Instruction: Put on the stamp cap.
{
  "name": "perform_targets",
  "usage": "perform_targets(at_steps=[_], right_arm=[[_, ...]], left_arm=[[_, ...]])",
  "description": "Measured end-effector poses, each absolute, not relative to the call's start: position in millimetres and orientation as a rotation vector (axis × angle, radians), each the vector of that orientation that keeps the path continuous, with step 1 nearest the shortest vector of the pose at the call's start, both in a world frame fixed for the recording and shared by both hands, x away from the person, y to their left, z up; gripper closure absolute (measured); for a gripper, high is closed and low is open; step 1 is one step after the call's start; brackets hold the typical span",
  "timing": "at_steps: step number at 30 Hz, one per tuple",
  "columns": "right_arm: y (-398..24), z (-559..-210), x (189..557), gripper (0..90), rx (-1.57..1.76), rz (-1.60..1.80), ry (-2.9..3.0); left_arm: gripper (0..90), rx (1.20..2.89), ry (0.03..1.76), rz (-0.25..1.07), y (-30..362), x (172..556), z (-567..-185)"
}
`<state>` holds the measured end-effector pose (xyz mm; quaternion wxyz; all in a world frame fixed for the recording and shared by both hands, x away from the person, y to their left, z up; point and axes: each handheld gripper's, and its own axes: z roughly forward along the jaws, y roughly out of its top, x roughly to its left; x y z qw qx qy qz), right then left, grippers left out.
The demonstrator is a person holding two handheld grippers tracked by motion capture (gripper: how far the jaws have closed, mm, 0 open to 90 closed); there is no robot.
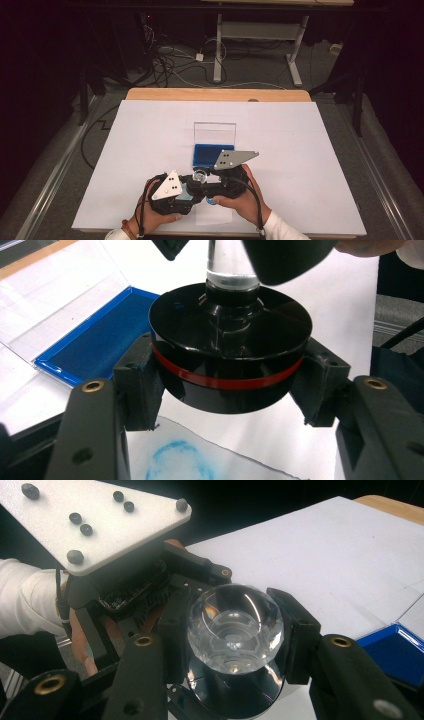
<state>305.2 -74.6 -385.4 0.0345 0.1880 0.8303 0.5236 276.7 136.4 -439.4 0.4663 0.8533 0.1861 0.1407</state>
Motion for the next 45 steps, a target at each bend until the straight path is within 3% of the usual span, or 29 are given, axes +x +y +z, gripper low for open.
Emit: perform_targets(at_steps=[18, 45], right_arm=[[-73.5, -390.6, 308.7, 57.0, 0.602, 1.635, 2.589], [-74.4, -388.5, 304.4, 57.0, 0.576, 1.560, 2.584]], left_arm=[[36.6, 2.107, 0.457, 0.387, 137.9, 273.6, -440.8], [35.9, 2.098, 0.428, 0.336, 134.4, 278.9, -445.2]])
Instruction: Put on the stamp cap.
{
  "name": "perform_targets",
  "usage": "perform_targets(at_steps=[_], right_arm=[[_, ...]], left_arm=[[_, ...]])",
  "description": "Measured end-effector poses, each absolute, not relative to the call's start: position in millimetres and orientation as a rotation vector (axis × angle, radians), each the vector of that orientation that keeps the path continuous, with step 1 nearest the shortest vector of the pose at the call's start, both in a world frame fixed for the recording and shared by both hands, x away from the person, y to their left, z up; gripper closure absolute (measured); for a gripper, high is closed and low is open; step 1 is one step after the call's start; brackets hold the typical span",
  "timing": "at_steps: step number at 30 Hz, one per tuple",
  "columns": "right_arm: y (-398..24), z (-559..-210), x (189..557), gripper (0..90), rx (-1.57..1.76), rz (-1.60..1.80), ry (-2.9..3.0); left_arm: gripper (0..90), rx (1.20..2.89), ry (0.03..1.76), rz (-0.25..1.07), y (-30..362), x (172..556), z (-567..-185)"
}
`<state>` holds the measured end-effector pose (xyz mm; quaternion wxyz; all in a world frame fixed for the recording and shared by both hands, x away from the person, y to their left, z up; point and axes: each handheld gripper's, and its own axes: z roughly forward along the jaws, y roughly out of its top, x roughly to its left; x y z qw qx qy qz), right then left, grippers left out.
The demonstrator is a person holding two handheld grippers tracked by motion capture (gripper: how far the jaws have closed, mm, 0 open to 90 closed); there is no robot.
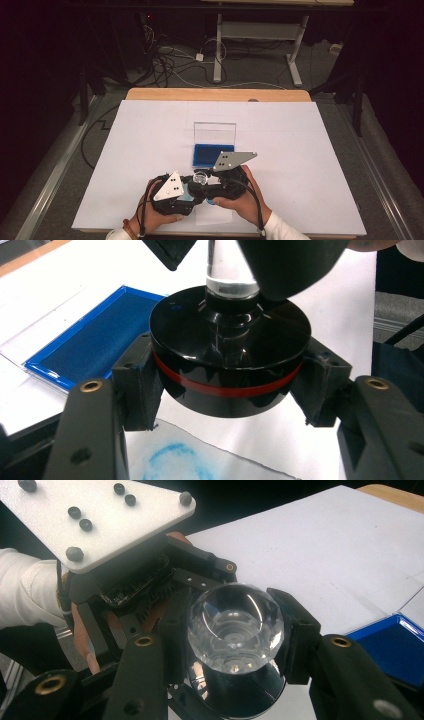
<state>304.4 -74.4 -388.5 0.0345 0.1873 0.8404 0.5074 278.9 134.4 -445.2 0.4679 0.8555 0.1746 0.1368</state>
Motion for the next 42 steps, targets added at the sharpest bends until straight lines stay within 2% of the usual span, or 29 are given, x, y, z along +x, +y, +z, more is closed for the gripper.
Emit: perform_targets(at_steps=[26, 42], right_arm=[[-73.6, -388.5, 303.2, 57.0, 0.561, 1.540, 2.567], [-72.8, -389.9, 302.6, 56.9, 0.568, 1.533, 2.570]], left_arm=[[35.2, 2.107, 0.411, 0.341, 131.3, 281.5, -446.3], [24.2, 2.136, 0.432, 0.340, 126.0, 283.6, -451.6]])
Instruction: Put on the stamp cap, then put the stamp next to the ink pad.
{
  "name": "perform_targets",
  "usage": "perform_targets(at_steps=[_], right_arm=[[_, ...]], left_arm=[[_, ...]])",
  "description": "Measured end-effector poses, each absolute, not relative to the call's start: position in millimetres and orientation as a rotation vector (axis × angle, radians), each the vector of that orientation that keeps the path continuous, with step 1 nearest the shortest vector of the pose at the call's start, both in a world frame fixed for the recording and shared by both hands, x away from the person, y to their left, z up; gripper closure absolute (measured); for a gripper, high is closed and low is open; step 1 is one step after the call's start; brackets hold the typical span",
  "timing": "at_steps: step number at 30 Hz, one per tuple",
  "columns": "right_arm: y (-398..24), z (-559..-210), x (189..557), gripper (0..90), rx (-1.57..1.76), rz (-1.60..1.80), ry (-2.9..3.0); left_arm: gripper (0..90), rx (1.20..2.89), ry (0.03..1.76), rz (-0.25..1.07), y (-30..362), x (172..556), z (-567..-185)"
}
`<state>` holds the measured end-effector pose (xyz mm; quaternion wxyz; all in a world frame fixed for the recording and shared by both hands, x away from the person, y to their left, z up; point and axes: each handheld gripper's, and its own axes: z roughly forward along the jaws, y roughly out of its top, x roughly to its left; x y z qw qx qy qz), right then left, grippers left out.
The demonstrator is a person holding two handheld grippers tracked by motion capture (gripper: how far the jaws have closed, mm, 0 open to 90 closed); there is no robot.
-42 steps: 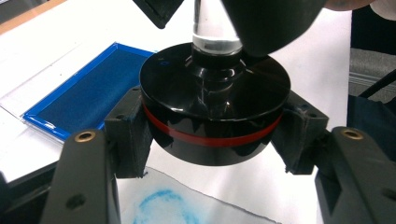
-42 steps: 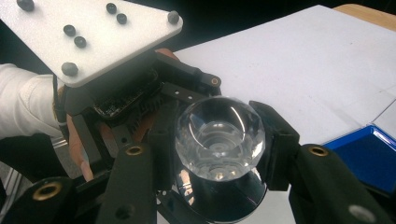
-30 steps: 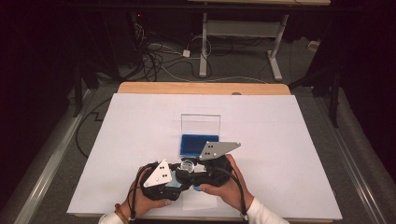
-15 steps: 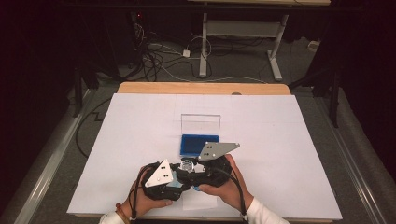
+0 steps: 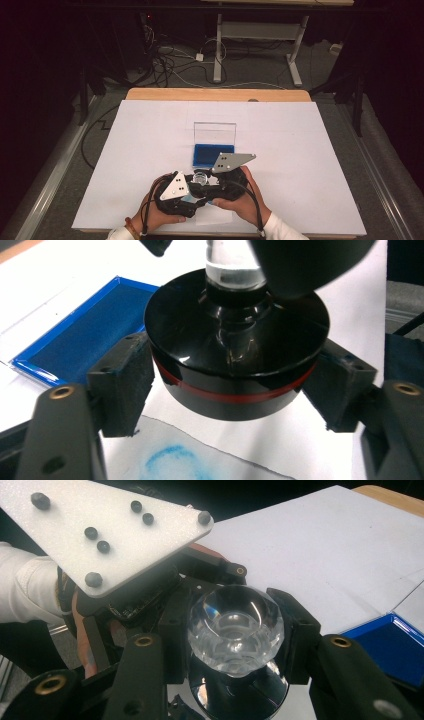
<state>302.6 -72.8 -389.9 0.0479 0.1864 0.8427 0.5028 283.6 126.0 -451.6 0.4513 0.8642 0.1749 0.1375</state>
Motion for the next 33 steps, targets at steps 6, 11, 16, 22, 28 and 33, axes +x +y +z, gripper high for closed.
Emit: perform_targets(at_steps=[6, 11, 16, 22, 28, 33], right_arm=[[-75, -388, 302, 56.9, 0.558, 1.534, 2.564], [-78, -383, 301, 57.0, 0.550, 1.528, 2.543], [-81, -381, 301, 57.0, 0.545, 1.526, 2.533], [-84, -377, 300, 56.9, 0.535, 1.520, 2.514], [-89, -371, 301, 56.9, 0.528, 1.528, 2.493], [-95, -366, 303, 56.9, 0.528, 1.522, 2.472]], left_arm=[[19.6, 2.144, 0.451, 0.346, 125, 285, -454], [18.1, 2.151, 0.446, 0.355, 126, 286, -455], [17.7, 2.158, 0.433, 0.374, 130, 285, -455], [16.0, 2.171, 0.444, 0.408, 141, 285, -455], [16.0, 2.167, 0.476, 0.440, 157, 281, -454], [16.0, 2.198, 0.496, 0.463, 171, 280, -459]])
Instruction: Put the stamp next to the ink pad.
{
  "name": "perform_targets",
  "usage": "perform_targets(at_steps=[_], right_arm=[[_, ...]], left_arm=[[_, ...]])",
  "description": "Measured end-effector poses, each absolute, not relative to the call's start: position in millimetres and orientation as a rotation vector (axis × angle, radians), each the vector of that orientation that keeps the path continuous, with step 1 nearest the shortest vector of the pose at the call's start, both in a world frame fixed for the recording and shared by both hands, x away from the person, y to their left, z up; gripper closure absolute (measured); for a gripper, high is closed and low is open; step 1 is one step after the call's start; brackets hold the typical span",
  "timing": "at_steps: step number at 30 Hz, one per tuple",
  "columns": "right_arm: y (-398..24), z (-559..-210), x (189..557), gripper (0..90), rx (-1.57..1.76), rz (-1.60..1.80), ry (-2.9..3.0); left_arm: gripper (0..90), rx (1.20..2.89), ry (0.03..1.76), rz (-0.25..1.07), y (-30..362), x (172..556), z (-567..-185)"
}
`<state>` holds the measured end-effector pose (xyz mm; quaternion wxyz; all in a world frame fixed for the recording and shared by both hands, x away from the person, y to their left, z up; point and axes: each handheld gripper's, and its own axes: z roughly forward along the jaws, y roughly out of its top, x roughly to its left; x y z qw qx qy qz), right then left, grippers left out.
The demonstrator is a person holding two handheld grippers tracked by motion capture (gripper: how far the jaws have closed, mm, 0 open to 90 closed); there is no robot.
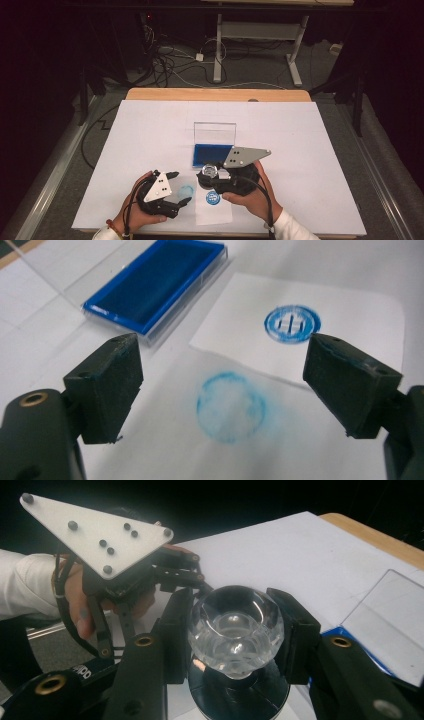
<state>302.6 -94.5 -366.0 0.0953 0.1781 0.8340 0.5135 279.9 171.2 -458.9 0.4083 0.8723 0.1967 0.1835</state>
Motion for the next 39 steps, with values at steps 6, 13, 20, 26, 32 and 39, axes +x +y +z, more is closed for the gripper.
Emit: perform_targets(at_steps=[6, 13, 20, 26, 32, 39], right_arm=[[-103, -362, 303, 56.9, 0.530, 1.518, 2.449], [-115, -354, 306, 56.9, 0.556, 1.514, 2.421], [-125, -350, 310, 56.9, 0.573, 1.485, 2.408], [-134, -348, 312, 56.9, 0.591, 1.459, 2.387], [-137, -349, 315, 56.9, 0.607, 1.421, 2.372], [-140, -351, 319, 56.9, 0.634, 1.392, 2.370]], left_arm=[[16.0, 2.221, 0.537, 0.483, 187, 279, -464], [16.0, 2.229, 0.588, 0.479, 206, 276, -471], [16.0, 2.219, 0.612, 0.500, 218, 271, -471], [16.0, 2.237, 0.625, 0.509, 225, 266, -475], [16.0, 2.229, 0.627, 0.523, 228, 263, -473], [16.0, 2.219, 0.644, 0.552, 230, 265, -470]])
